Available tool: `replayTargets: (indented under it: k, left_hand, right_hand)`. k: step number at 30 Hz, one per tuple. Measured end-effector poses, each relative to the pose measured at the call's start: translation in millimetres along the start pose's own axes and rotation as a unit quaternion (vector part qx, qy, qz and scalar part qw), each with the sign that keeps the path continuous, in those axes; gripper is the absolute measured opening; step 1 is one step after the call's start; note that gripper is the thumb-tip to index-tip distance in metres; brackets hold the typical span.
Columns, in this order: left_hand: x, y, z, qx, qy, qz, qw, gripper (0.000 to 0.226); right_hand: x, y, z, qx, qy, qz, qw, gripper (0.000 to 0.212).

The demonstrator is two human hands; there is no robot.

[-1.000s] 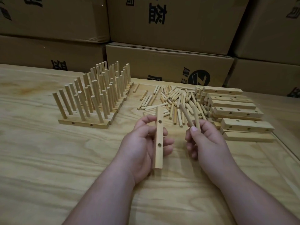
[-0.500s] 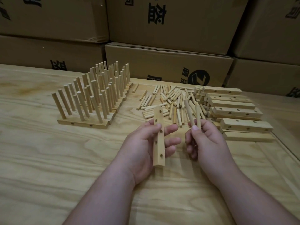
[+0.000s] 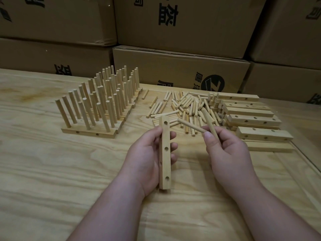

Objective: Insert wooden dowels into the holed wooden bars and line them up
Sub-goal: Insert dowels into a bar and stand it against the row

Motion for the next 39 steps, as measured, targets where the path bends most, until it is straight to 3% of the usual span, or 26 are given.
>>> replayTargets:
  k: [11, 20, 28, 33, 39]
  left_hand:
    - [0.1, -2.0, 2.9, 0.015, 0.002, 0.005, 1.0, 0.022]
    - [1.9, -7.3, 5.6, 0.075, 0.016, 0.012, 0.997, 0.034]
    - [-2.6, -4.4, 4.1, 0.091, 0.015, 0.032, 0.995, 0.019]
    - [-3.2, -3.4, 4.0, 0.092, 0.02, 0.015, 0.995, 0.017]
    - [-2.5, -7.5, 3.5, 0.119, 0.018, 0.026, 0.992, 0.023]
  right_hand:
    - [0.2, -6.1, 31.2, -0.162, -0.071, 0.027, 0.984, 0.012]
    - [3.3, -19.0, 62.1, -0.326, -0.121, 0.082, 0.934, 0.014]
    - [2.5, -22.4, 71.6, -0.349, -0.104, 0.096, 0.927, 0.009]
    - [1.6, -17.3, 66.8, -0.376, -0.061, 0.091, 0.92, 0.017]
    - [-3.0, -9.9, 73.7, -0.404, -0.084, 0.092, 0.906, 0.019]
Point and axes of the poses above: each hand's wrist, its own x-axis towards the middle knuckle, its own y-axis out of the palm, z = x × y, the point moved 1 cm from there along x, towards the middle knuckle, and after that the axes turned 4 degrees about z, right-handed, at the moved point
